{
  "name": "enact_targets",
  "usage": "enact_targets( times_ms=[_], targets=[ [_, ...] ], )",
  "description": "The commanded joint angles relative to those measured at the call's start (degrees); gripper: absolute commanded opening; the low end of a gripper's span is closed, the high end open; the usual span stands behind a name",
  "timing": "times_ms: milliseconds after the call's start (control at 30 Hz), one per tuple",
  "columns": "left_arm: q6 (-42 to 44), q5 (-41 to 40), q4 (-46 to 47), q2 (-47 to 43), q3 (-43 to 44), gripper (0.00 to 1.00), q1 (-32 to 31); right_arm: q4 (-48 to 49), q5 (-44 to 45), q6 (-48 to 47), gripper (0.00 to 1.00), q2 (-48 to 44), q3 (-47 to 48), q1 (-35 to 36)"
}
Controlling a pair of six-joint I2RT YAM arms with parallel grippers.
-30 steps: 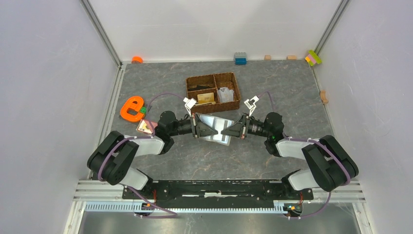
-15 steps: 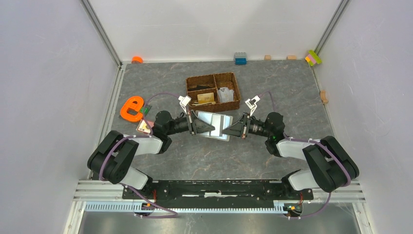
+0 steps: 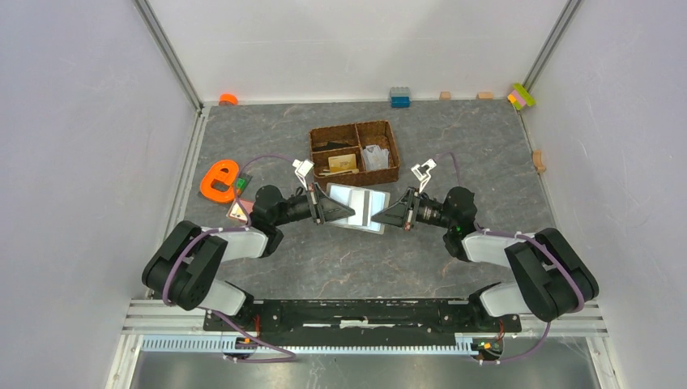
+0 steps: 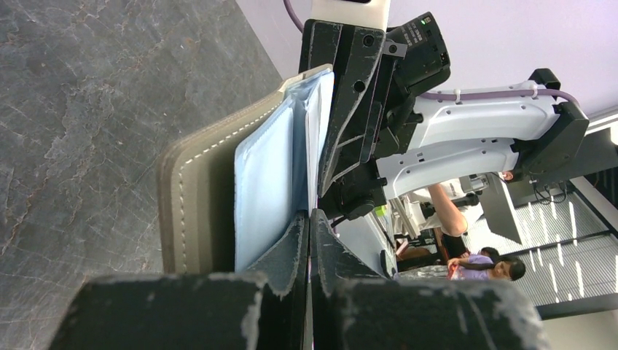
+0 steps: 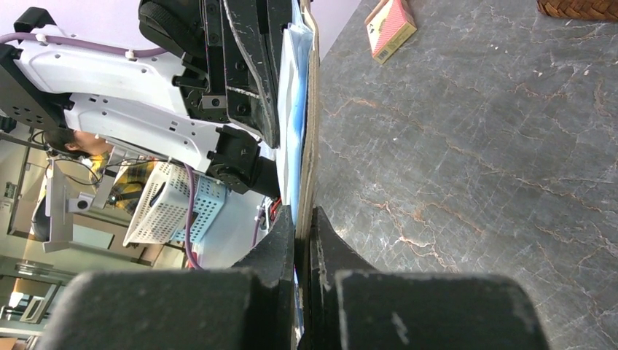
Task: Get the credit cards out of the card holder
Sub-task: Remove the credit card from the card holder.
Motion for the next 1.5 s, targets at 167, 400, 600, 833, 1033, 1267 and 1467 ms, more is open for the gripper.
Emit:
enact_targets(
  times_ms=[167,400,600,833,1033,1267,1467],
  targets=[
    [-0.73,0.98,2.51,0.18,1.25,0.02,-1.39,10.85,-1.36,4.08,0.34,0.41,-0.77,0.12],
    [0.52,0.97,0.38,-0.09,1.96,0.02,-2.35,10.28,-1.22,3.72,0.36,1.50,-0.17,1.24],
    [0.35,1.34,0.55,0.09,2.13,0.07,-2.79,4.40,0.17,0.65,0.06,1.50,0.53,1.41],
    [0.44,1.08,1.90,-2.36,1.07,0.19,-2.52,3.05,0.16,0.12,0.00,1.10,0.71,0.91],
    [-0.80,0.92,4.98,-3.57,-0.10,0.07,-2.23,4.33,-0.38,1.12,0.01,1.27,0.44,0.43],
    [-2.60,0.72,7.98,-3.42,-0.86,0.07,-1.63,6.07,-0.83,2.23,0.03,1.54,0.12,-0.03],
    [-3.13,0.63,8.46,-2.98,-1.01,0.07,-1.13,6.60,-1.10,2.66,0.00,1.29,-0.05,-0.24]
  ],
)
